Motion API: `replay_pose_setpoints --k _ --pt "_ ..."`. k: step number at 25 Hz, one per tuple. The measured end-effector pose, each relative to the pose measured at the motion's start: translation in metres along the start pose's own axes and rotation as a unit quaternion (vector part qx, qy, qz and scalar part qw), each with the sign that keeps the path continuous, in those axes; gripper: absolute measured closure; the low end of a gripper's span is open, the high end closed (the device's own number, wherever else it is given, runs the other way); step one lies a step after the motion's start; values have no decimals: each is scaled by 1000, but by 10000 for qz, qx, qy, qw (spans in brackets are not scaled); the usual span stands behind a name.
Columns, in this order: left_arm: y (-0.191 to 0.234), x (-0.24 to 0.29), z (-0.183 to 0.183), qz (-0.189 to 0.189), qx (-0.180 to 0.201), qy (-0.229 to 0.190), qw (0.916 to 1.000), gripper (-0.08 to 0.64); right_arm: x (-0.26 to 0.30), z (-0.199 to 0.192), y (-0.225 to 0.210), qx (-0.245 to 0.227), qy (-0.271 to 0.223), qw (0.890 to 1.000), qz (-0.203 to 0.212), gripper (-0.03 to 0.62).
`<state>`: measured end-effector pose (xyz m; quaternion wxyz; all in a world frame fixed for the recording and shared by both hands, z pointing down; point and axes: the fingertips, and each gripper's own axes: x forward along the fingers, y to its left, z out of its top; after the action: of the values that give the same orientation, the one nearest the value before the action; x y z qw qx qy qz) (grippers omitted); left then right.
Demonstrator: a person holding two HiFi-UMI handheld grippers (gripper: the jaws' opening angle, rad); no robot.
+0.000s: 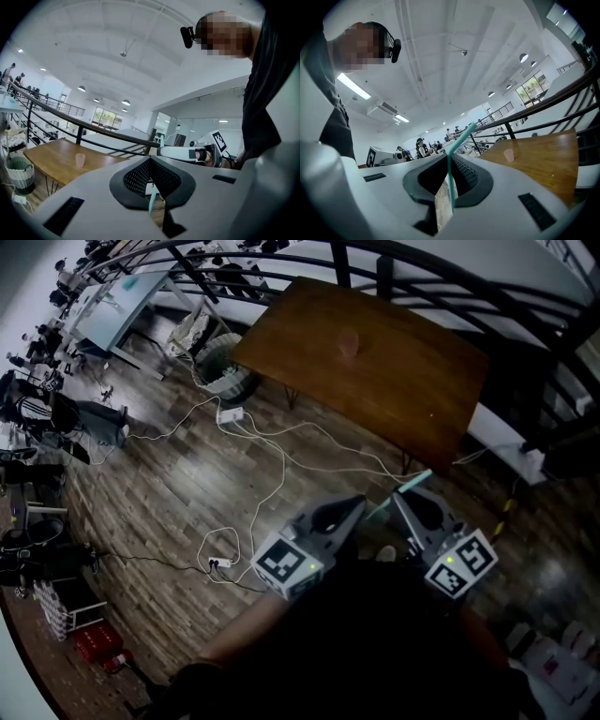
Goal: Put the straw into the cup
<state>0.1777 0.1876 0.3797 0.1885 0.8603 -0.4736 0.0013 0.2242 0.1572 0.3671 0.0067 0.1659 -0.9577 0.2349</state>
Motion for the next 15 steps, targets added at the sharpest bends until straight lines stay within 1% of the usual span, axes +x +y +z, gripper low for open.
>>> replay_pose_setpoints --k 7,10,15 --pt "63 -21 17 13 -29 -24 10000 549 75 7 8 -37 69 9999 95 558" --pt "84 -32 26 -10 -40 -50 10000 549 100 10 14 -95 80 9999 68 558" --pt "114 -49 34 -10 62 -79 9999 549 133 12 24 -136 44 9999 58 558"
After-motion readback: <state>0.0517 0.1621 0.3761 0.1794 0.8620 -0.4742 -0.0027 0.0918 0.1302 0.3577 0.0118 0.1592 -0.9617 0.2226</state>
